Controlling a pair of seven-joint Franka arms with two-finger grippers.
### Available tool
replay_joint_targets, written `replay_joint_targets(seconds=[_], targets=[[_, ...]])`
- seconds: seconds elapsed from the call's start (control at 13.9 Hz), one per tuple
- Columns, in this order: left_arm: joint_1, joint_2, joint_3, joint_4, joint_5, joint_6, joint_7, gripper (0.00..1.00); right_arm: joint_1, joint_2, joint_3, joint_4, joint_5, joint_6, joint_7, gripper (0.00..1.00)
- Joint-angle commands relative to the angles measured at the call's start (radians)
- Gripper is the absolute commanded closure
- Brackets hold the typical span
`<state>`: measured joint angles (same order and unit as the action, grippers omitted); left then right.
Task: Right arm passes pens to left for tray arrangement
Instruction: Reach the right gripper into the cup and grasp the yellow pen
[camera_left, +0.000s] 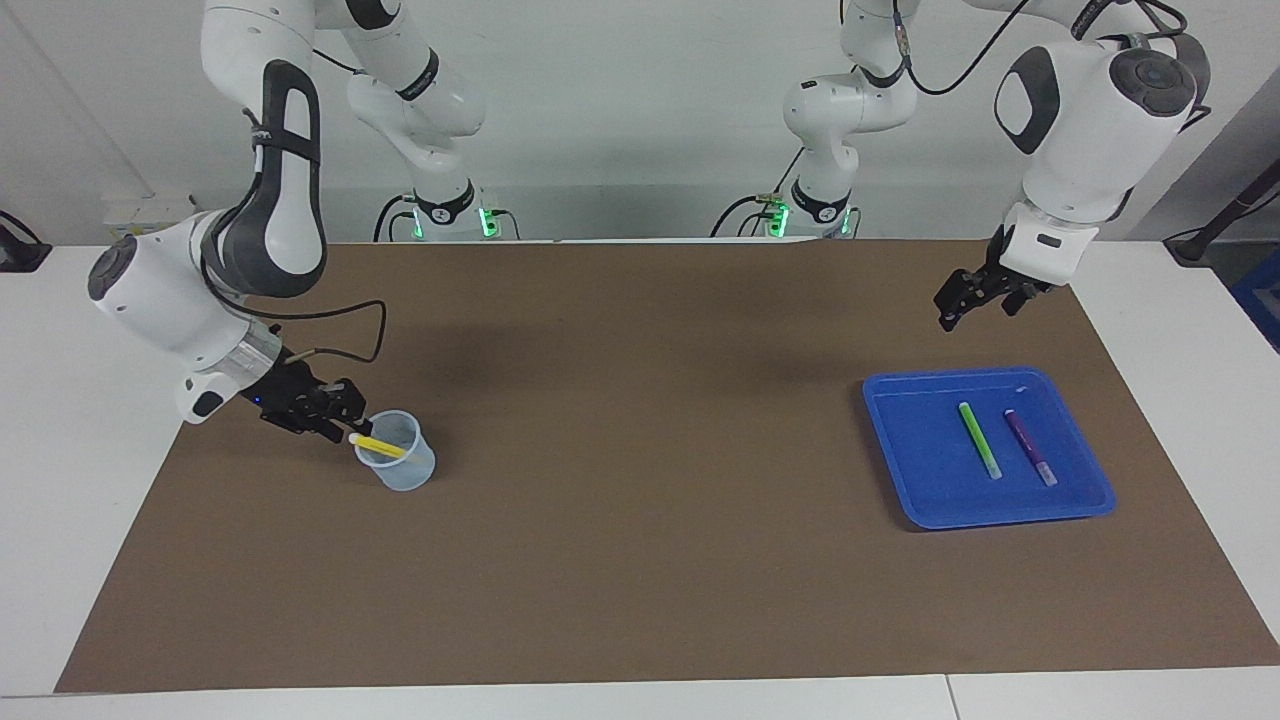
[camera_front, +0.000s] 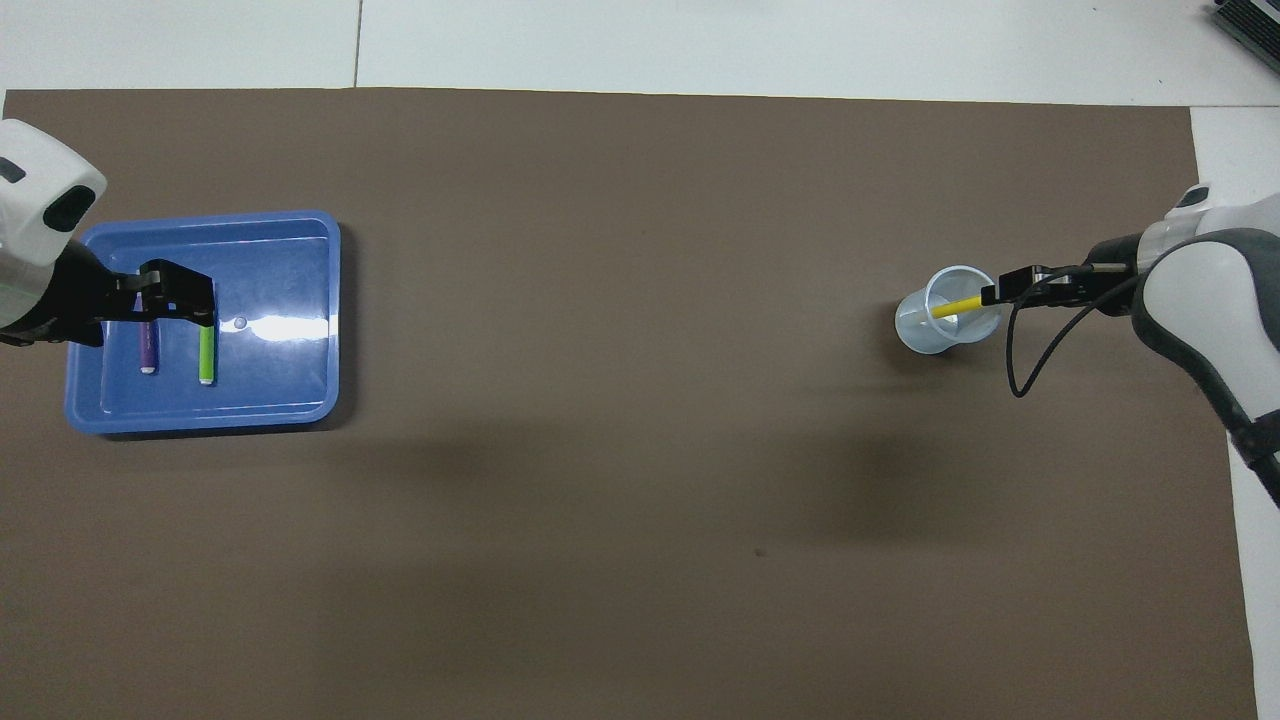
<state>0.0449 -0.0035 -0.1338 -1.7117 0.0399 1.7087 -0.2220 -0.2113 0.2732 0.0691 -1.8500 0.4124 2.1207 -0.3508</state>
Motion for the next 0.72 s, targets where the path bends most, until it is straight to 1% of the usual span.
replay_joint_targets(seconds=[0.0,0.22,0.65], targets=[[-0.022,-0.018,0.014,-0.003,-0.014,-0.017,0.003,0.0,0.006,0.001,0.003,-0.006,0.029,0.036,-0.027,0.48],[-0.025,-0.018,0.01,-0.012,-0.014,-0.017,0.004,0.0,0.015,0.003,0.003,-0.006,0.029,0.048,-0.027,0.55],[-0.023,-0.019,0.003,-0.014,-0.014,-0.026,0.004,0.0,0.016,0.003,0.003,-0.011,0.031,0.045,-0.027,0.64]])
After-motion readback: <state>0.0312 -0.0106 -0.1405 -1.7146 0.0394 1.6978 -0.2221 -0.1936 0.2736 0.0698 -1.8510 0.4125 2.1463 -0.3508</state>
